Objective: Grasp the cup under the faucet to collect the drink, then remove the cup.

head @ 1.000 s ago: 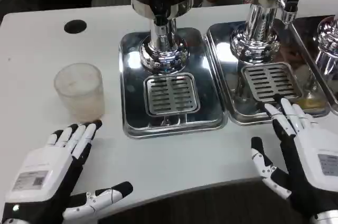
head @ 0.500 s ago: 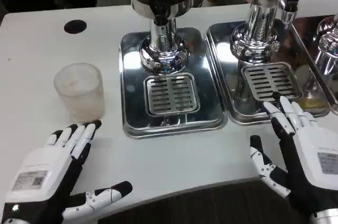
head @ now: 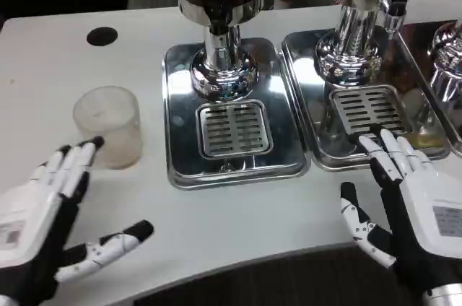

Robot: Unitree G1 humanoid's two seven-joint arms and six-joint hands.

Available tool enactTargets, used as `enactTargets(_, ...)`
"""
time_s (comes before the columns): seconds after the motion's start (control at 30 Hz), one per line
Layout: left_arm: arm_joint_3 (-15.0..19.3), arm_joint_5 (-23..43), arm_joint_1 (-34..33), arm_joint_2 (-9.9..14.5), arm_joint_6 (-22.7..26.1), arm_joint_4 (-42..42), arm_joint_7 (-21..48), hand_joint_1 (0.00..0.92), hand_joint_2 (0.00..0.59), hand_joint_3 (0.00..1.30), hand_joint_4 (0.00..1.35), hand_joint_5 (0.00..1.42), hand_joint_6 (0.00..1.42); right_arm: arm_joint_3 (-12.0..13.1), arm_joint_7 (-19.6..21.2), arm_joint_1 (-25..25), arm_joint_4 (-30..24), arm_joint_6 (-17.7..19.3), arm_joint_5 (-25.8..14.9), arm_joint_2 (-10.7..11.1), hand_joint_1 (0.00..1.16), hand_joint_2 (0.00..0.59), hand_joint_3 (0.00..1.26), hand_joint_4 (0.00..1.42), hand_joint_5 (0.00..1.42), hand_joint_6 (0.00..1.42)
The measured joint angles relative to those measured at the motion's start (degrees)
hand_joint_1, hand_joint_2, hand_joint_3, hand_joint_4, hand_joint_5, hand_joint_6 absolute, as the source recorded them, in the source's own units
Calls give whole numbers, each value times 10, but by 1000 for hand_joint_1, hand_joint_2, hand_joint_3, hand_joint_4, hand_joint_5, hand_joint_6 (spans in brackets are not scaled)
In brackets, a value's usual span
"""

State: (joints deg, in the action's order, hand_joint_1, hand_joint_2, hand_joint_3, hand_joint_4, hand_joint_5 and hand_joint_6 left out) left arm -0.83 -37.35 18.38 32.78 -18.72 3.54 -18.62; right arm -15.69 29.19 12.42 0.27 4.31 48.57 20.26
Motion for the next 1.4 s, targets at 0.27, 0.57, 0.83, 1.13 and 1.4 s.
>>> enactTargets(0.27,60,102,-24,-17,-45,57,-12,0,32,10,1,125,360,0,0,-2,1,0,0,-5,344,493,189,64,85,114)
enactTargets(0.57,68,187,-153,-18,-39,184,65,43,32,0,31,205,419,2,0,-2,0,-2,0,-5,344,493,196,64,86,114)
enactTargets(0.83,60,206,-250,-19,-46,302,101,78,41,0,46,228,367,5,-1,2,-6,-3,0,-5,344,493,197,73,86,114)
enactTargets(1.13,36,209,-309,-19,-45,368,123,121,40,0,46,235,336,7,-3,3,-7,-3,0,-5,344,493,224,103,97,114)
enactTargets(1.4,10,209,-367,-19,-37,439,141,166,37,0,46,258,332,8,-3,4,-9,-2,0,-5,357,485,249,118,108,127)
